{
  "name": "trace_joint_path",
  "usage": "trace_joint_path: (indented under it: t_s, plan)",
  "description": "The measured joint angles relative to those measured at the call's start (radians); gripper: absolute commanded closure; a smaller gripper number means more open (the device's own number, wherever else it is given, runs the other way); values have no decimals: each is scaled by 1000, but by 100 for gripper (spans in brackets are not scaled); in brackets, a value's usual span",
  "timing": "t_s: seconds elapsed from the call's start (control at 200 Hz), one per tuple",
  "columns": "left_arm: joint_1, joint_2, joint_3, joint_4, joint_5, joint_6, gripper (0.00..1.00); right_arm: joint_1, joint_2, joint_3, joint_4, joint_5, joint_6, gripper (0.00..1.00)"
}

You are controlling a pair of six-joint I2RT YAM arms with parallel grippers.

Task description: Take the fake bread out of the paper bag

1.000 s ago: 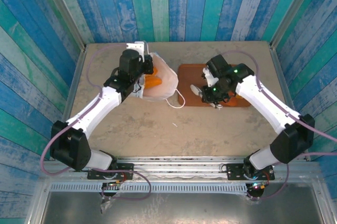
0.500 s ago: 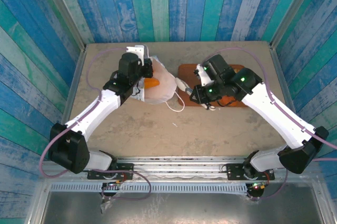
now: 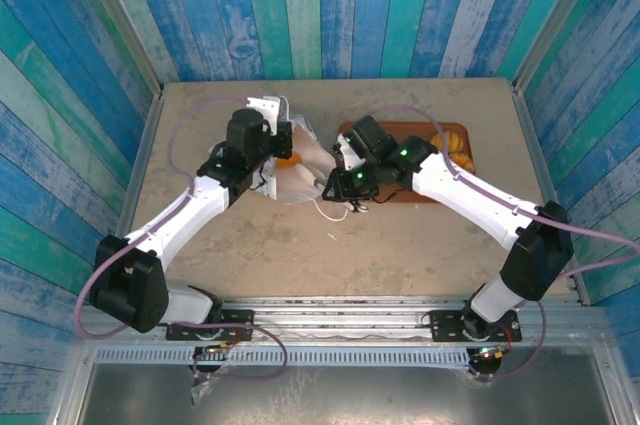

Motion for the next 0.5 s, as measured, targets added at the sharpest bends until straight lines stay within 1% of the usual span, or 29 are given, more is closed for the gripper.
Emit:
trace_joint_path:
  t_s: [0.381, 0.461, 0.501]
  plan:
    - [0, -31, -36, 13, 26, 40, 100, -6, 31, -102, 199, -44, 107, 55]
    - [0, -31, -37, 14, 29, 43, 100, -6, 48, -116, 238, -56, 130, 52]
    - [0, -31, -37, 14, 30, 44, 100, -6, 58, -120, 254, -60, 139, 52]
